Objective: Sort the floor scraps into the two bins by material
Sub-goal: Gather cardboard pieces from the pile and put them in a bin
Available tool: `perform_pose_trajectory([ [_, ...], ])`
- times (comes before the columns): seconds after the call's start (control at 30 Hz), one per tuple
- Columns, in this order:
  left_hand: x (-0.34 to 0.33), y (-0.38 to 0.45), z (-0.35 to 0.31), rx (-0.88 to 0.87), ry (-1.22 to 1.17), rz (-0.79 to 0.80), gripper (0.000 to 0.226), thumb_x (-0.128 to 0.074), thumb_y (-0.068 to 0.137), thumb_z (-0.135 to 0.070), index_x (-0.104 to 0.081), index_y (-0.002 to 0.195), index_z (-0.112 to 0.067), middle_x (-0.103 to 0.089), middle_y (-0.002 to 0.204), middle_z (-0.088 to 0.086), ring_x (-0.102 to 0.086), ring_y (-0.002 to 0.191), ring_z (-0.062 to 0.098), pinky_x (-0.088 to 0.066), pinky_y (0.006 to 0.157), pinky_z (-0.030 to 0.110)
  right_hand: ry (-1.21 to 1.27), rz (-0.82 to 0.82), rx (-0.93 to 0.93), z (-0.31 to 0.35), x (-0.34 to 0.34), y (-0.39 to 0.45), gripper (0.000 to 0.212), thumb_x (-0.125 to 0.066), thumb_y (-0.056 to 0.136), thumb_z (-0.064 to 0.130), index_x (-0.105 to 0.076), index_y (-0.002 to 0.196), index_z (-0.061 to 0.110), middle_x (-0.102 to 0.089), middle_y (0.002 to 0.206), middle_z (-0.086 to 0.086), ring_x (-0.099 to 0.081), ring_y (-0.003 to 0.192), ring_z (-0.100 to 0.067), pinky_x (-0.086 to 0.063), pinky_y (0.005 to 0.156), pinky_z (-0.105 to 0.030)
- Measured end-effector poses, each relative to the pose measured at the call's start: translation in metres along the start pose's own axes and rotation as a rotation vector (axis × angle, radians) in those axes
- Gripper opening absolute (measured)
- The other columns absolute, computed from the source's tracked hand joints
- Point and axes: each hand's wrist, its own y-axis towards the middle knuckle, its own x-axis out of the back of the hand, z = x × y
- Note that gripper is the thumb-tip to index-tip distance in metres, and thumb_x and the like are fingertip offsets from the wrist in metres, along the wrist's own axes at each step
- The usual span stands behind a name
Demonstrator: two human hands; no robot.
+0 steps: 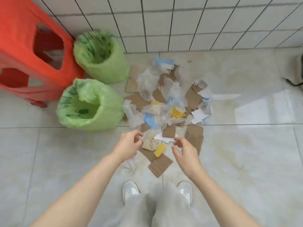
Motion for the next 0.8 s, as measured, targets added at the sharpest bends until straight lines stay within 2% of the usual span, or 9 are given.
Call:
perform_pose_trajectory([
  [0.1, -0.047, 0.071, 0.041, -0.059, 0.08, 0.02, 0.021, -0.056, 0.085, -0.017, -0.064, 0.104, -0.021, -0.065, 0.083, -0.006, -0.062, 0.085, 0.02, -0.051, 0.08, 0.032, -0.083, 0.033, 0.092, -0.039, -0.047, 0.073, 0.033, -0.05, 0.094, 0.022, -0.051, 0.127, 0.017, -0.059, 0.118, 0.004, -0.054, 0.114, -0.014, -0.041, 0.093, -0.026],
  [0.2, -0.089, 0.122, 0.084, -0.078, 0.16, 0.051, 0.023, -0.054, 0.086, -0.019, -0.062, 0.107, -0.023, -0.064, 0.085, -0.007, -0.062, 0.088, 0.022, -0.051, 0.081, 0.037, -0.223, 0.093, 0.156, -0.078, -0.092, 0.128, 0.036, -0.049, 0.095, 0.023, -0.049, 0.13, 0.016, -0.06, 0.122, 0.001, -0.054, 0.117, -0.016, -0.044, 0.095, -0.032],
  [0.43, -0.159, 0.18, 0.162, -0.153, 0.2, 0.01, 0.025, -0.051, 0.086, -0.021, -0.063, 0.108, -0.023, -0.064, 0.091, -0.005, -0.061, 0.09, 0.019, -0.049, 0.077, 0.031, -0.446, 0.124, 0.301, -0.146, -0.168, 0.191, 0.04, -0.051, 0.095, 0.025, -0.045, 0.133, 0.019, -0.055, 0.128, -0.001, -0.048, 0.119, -0.023, -0.043, 0.094, -0.037],
  [0.5, -0.169, 0.188, 0.179, -0.222, 0.238, -0.012, 0.026, -0.054, 0.084, -0.022, -0.063, 0.108, -0.021, -0.062, 0.103, -0.005, -0.057, 0.1, 0.018, -0.049, 0.083, 0.034, -0.528, 0.14, 0.374, -0.153, -0.182, 0.199, 0.046, -0.053, 0.093, 0.023, -0.041, 0.138, 0.018, -0.048, 0.135, -0.002, -0.043, 0.123, -0.026, -0.041, 0.097, -0.036],
  [0.6, -0.177, 0.194, 0.195, -0.405, 0.333, -0.007, 0.033, -0.059, 0.077, -0.027, -0.061, 0.109, -0.02, -0.053, 0.117, -0.006, -0.045, 0.112, 0.016, -0.044, 0.093, 0.035, -0.702, 0.201, 0.523, -0.16, -0.199, 0.208, 0.073, -0.066, 0.081, 0.018, -0.03, 0.144, 0.019, -0.034, 0.147, -0.005, -0.035, 0.128, -0.034, -0.039, 0.103, -0.04],
  [0.67, -0.177, 0.191, 0.199, -0.489, 0.411, 0.004, 0.043, -0.059, 0.074, -0.032, -0.058, 0.116, -0.022, -0.049, 0.124, -0.007, -0.04, 0.118, 0.016, -0.04, 0.098, 0.032, -0.842, 0.179, 0.647, -0.163, -0.21, 0.212, 0.091, -0.078, 0.06, 0.016, -0.034, 0.14, 0.021, -0.041, 0.145, -0.006, -0.048, 0.114, -0.039, -0.05, 0.088, -0.043],
  [0.73, -0.176, 0.187, 0.203, -0.554, 0.5, 0.016, 0.056, -0.06, 0.071, -0.037, -0.051, 0.125, -0.023, -0.046, 0.128, -0.008, -0.035, 0.122, 0.016, -0.034, 0.103, 0.029, -0.927, 0.08, 0.683, -0.163, -0.219, 0.213, 0.1, -0.084, 0.043, 0.018, -0.042, 0.132, 0.023, -0.053, 0.136, -0.004, -0.058, 0.093, -0.037, -0.053, 0.069, -0.041],
  [0.8, -0.177, 0.18, 0.209, -0.606, 0.6, 0.018, 0.064, -0.061, 0.069, -0.041, -0.046, 0.129, -0.025, -0.045, 0.129, -0.009, -0.033, 0.124, 0.017, -0.028, 0.107, 0.03, -1.028, 0.068, 0.706, -0.158, -0.221, 0.209, 0.097, -0.086, 0.045, 0.024, -0.044, 0.132, 0.024, -0.052, 0.134, 0.0, -0.055, 0.094, -0.036, -0.048, 0.07, -0.04],
])
